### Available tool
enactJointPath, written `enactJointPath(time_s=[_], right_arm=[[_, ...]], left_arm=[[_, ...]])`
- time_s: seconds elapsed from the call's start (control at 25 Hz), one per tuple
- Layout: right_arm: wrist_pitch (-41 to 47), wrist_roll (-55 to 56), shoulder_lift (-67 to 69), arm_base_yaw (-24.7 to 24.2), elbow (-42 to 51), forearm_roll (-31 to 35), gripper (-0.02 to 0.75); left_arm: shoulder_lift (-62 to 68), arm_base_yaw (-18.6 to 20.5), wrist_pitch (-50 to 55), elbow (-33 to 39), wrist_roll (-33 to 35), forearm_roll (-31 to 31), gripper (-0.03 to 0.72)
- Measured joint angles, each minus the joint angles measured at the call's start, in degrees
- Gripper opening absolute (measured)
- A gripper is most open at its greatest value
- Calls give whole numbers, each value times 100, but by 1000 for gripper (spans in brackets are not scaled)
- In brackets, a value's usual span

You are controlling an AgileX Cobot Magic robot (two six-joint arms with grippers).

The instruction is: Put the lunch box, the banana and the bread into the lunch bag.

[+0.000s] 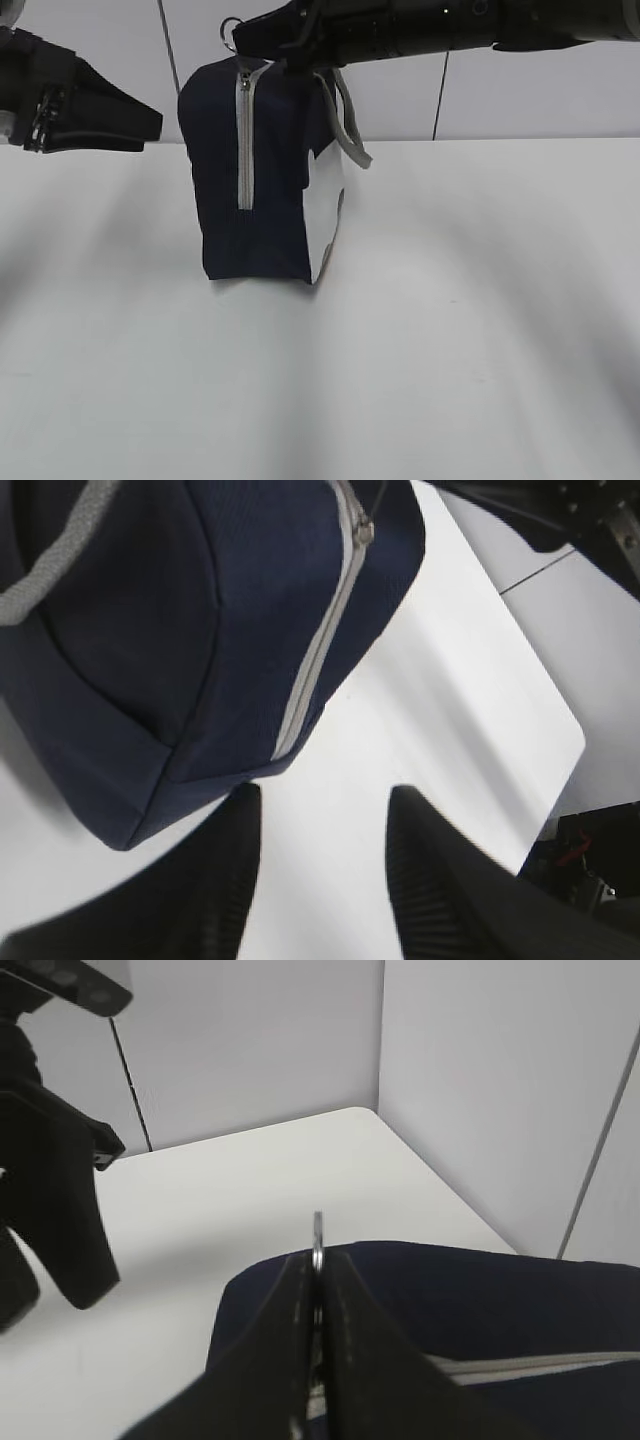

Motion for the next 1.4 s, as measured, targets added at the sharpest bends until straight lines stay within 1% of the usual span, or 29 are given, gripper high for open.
enactJointPath(time_s=[0.24, 0.36, 0.44, 0.6, 0.72, 0.84, 1.0, 1.24, 1.4], right_arm=[[-220, 269, 0, -3, -45, -314, -16], [-245, 374, 0, -3, -45, -416, -16], [-249, 411, 0, -3, -45, -473, -16], [-261, 423, 0, -3, -45, -498, -16], [-271, 423, 0, -3, -45, -520, -16], [-273, 426, 0, -3, -45, -528, -16], [-283, 449, 0, -3, -45, -528, -16], [-283, 473, 0, -3, -54, -528, -16], [-283, 473, 0, -3, -54, -528, -16]], left_arm=[[145, 0, -470, 0, 918, -439, 308], [253, 0, -731, 0, 1215, -568, 313], [362, 0, -729, 0, 1490, -724, 333], [595, 0, -655, 0, 2191, -996, 404], [666, 0, -649, 0, 2831, -1140, 415], [747, 0, -526, 0, 3297, -1329, 417], [936, 0, -406, 0, 3440, -1501, 408], [1054, 0, -359, 0, 3477, -1744, 349], [1073, 0, -336, 0, 3483, -1771, 344]])
